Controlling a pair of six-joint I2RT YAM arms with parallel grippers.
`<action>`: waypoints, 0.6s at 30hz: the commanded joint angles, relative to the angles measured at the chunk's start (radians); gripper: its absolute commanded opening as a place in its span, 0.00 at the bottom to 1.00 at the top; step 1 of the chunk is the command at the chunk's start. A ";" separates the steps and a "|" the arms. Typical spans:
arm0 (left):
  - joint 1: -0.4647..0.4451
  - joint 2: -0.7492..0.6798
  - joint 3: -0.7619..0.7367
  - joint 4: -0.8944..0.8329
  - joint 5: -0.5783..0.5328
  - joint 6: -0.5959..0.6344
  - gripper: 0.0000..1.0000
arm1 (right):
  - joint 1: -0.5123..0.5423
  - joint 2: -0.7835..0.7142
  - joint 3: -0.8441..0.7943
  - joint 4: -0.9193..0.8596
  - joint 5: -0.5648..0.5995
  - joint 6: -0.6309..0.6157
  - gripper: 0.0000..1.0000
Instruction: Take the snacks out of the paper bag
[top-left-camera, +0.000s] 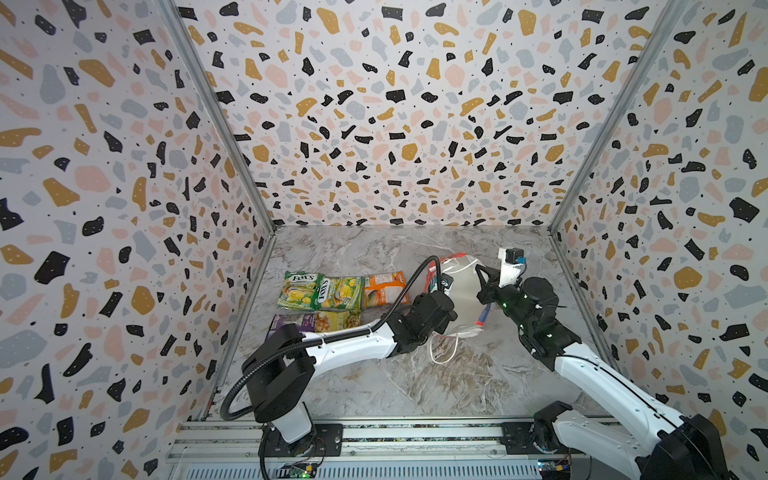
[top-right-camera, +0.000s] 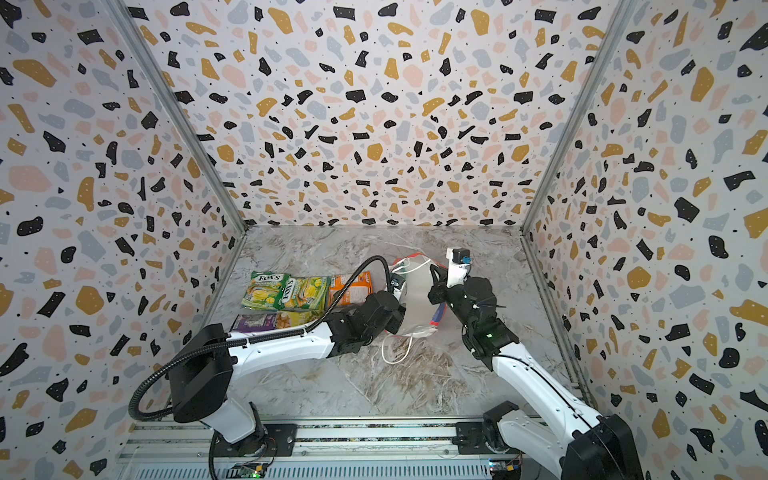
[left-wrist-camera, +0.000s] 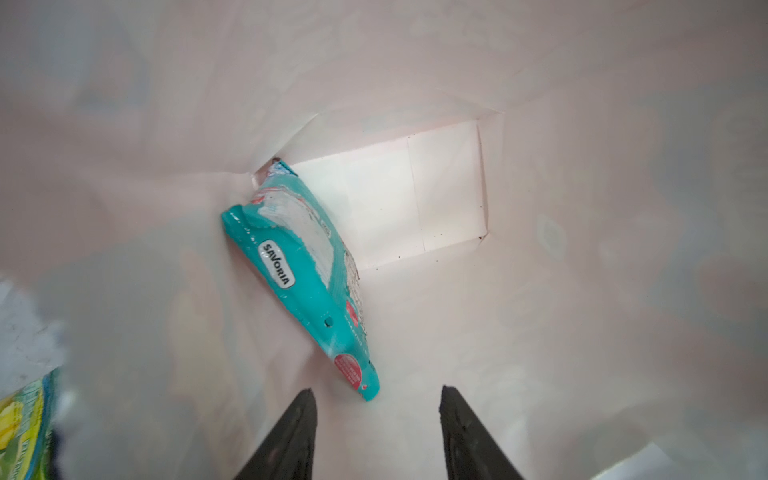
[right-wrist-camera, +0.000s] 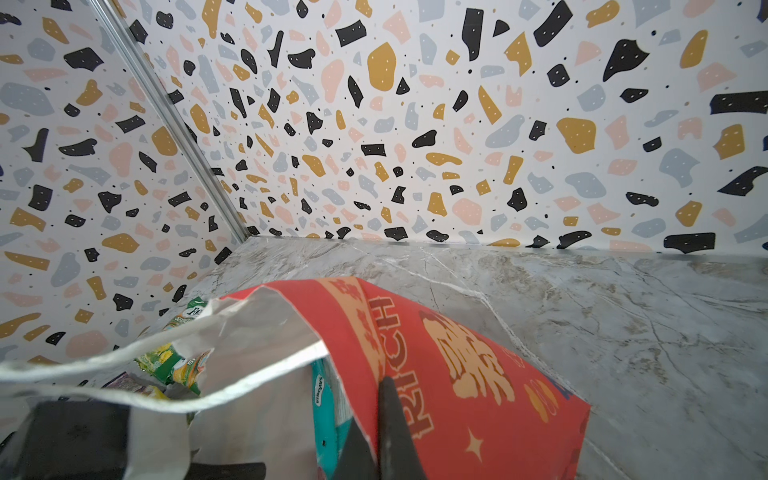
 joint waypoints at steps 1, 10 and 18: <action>0.006 -0.017 0.036 -0.014 -0.054 -0.030 0.53 | 0.000 -0.031 0.016 0.041 0.007 0.010 0.00; 0.020 0.051 0.093 -0.048 -0.036 -0.066 0.56 | 0.000 -0.033 0.011 0.053 -0.012 0.014 0.00; 0.038 0.099 0.111 -0.046 -0.034 -0.115 0.56 | 0.003 -0.057 -0.010 0.075 -0.029 0.017 0.00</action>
